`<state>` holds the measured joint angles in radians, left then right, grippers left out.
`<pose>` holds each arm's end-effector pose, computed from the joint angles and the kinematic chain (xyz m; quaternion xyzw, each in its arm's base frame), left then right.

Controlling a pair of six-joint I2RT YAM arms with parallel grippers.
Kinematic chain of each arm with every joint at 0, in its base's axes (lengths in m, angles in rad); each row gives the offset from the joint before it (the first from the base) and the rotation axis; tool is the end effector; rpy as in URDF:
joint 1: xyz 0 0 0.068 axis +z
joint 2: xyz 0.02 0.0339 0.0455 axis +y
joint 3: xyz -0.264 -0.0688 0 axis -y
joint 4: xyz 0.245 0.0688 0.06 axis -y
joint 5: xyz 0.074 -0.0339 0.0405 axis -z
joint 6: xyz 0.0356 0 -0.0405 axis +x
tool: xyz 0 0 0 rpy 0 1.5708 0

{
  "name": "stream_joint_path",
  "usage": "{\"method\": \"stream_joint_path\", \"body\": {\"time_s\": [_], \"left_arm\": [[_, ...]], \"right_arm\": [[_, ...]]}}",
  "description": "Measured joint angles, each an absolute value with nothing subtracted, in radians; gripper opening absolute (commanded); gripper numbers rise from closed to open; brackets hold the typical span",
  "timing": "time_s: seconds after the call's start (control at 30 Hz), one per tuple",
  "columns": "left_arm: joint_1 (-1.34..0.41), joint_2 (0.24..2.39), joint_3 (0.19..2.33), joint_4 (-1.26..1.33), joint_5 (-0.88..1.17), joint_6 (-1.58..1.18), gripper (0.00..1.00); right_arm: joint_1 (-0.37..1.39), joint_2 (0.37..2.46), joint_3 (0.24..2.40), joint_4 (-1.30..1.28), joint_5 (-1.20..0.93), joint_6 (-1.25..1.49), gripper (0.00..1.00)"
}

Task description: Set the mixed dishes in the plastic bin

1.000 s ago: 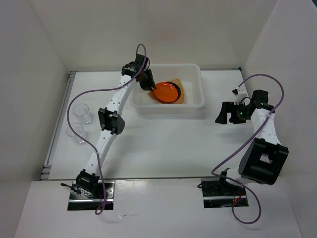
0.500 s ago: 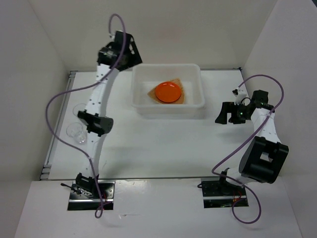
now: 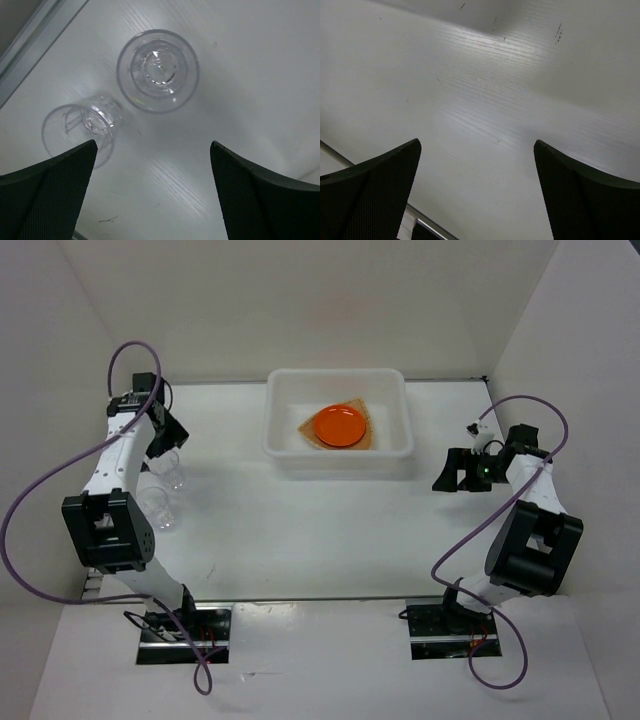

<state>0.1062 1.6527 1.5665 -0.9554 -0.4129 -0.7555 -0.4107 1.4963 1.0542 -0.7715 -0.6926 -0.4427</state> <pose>0.3412 0.0507 0.3233 -0.4433 0.8360 0.1059 0.3057 0.2685 -0.0921 0.2312 -0.0751 0.9246 0.2349 0.2904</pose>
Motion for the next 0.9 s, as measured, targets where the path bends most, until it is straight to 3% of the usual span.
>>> {"method": "stream_joint_path", "body": {"time_s": [0.23, 0.57, 0.9], "left_arm": [[0.219, 1.669, 1.536, -0.813, -0.319, -0.664, 1.0], [0.223, 1.736, 1.468, -0.649, -0.105, -0.593, 0.94], [0.223, 1.811, 1.411, -0.568, -0.03, -0.553, 0.87]], "right_arm": [[-0.411, 1.501, 1.054, -0.772, -0.701, -0.444, 0.98], [-0.42, 1.501, 1.054, -0.772, -0.704, -0.444, 0.98], [-0.422, 1.501, 1.054, -0.772, -0.704, -0.443, 0.98]]}}
